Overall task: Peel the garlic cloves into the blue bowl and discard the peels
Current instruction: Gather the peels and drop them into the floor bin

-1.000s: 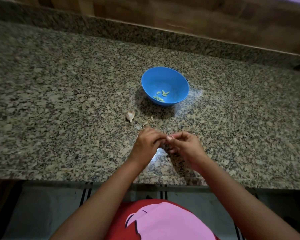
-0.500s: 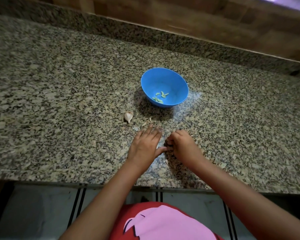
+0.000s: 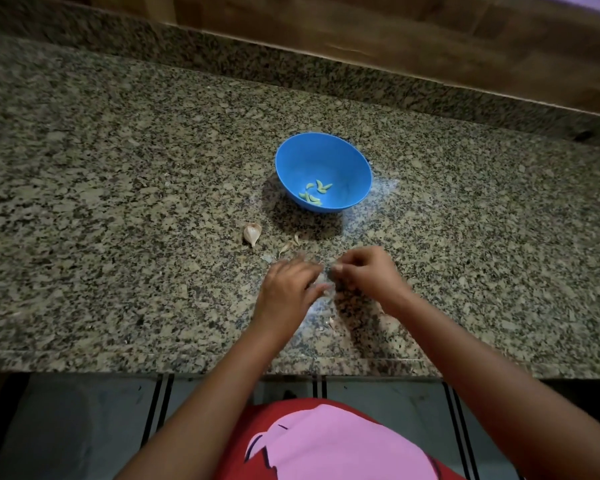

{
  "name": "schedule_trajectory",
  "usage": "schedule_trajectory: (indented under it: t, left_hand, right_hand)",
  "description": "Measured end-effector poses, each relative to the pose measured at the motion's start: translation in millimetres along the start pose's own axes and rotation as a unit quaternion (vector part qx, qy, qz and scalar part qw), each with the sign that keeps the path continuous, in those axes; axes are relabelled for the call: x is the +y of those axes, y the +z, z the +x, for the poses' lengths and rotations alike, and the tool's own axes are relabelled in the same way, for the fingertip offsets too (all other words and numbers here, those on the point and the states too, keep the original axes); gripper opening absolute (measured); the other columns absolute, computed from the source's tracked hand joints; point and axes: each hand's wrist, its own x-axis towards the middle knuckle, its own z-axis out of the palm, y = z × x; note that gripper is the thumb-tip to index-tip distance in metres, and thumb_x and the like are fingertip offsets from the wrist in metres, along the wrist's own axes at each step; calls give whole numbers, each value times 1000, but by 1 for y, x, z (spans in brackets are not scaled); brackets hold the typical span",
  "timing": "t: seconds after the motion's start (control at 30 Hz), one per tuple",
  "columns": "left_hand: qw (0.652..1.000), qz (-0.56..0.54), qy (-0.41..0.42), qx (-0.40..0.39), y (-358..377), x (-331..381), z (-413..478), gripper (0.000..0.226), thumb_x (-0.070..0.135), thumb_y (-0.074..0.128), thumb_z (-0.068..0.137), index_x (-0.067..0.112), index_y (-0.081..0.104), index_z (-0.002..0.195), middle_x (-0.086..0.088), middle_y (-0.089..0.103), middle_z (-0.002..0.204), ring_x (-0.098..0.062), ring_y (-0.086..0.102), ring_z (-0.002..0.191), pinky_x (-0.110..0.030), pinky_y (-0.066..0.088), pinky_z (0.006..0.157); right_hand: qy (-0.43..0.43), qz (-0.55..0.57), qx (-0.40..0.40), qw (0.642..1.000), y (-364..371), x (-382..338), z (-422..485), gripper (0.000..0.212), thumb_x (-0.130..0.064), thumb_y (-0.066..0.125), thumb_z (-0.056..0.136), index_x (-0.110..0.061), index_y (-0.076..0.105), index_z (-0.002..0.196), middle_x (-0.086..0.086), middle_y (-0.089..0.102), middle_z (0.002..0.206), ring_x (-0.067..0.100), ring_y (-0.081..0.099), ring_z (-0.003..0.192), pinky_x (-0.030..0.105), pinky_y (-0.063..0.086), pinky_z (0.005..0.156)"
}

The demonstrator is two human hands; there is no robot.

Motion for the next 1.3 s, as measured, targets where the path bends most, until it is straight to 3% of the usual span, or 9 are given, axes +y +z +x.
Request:
schedule_trajectory:
  t: [0.1,0.2,0.33,0.57,0.77,0.9,1.0,1.1,1.3]
  left_hand:
    - [959,-245,-136,41,-10,14,7,15,17,67,85,18,68,101,2,67,102,-7,63,94,-25,52,86]
    - [926,-333,-171,51,-17,26,16,18,8,68,83,24,62,83,8,66,85,-5,64,83,-27,56,74]
    - [912,-375,-149,77,-18,32,22,25,-1,67,81,21,57,74,11,62,70,-1,60,69,-18,51,67]
    - [909,-397,-112,63,-21,37,28,24,-3,62,85,16,50,75,1,61,77,-7,58,73,-24,51,74]
    - [891,-430,-136,51,-22,42,31,29,-6,64,82,14,44,75,-1,60,78,-15,58,80,-34,51,83]
    - [892,-424,-151,45,-22,44,34,36,-12,59,82,14,36,71,-1,55,72,-12,55,70,-27,51,78]
    - [898,-410,-155,34,-20,44,35,39,-14,55,82,14,32,68,2,51,68,-4,51,62,-20,47,71]
    - [909,-386,-157,13,-16,45,35,37,-10,53,86,16,34,66,3,49,69,-9,47,67,-27,45,75]
    - [946,-307,-98,-28,-14,48,31,34,-8,47,89,19,37,69,0,49,74,-9,44,63,-21,40,57]
  right_hand:
    - [99,341,-1,935,0,1,-9,6,-2,60,86,1,65,89,18,69,87,26,66,78,29,55,62]
    - [99,472,-19,876,8,-1,-21,12,1,57,87,6,65,94,16,70,86,21,68,76,24,55,61]
    - [72,519,-19,851,12,-8,-26,12,2,55,88,6,66,93,13,71,84,16,66,74,22,56,64]
    - [68,578,-49,812,4,-11,-30,15,5,57,85,11,62,98,17,68,87,19,66,70,22,58,62]
    - [53,574,-47,816,2,-9,-33,7,7,58,82,6,64,83,14,65,78,18,64,62,23,58,59]
    - [49,563,-39,824,3,-9,-33,7,9,57,82,7,63,84,15,67,77,18,65,60,23,58,58]
    - [52,560,-30,826,4,-7,-34,7,10,58,82,5,63,80,13,67,73,17,64,55,23,57,56]
    - [50,560,-24,827,2,-7,-32,7,10,59,80,3,63,79,12,67,71,16,63,53,22,56,53]
    - [90,604,-2,792,1,-1,-24,14,6,57,85,7,60,98,15,67,81,17,65,65,21,56,57]
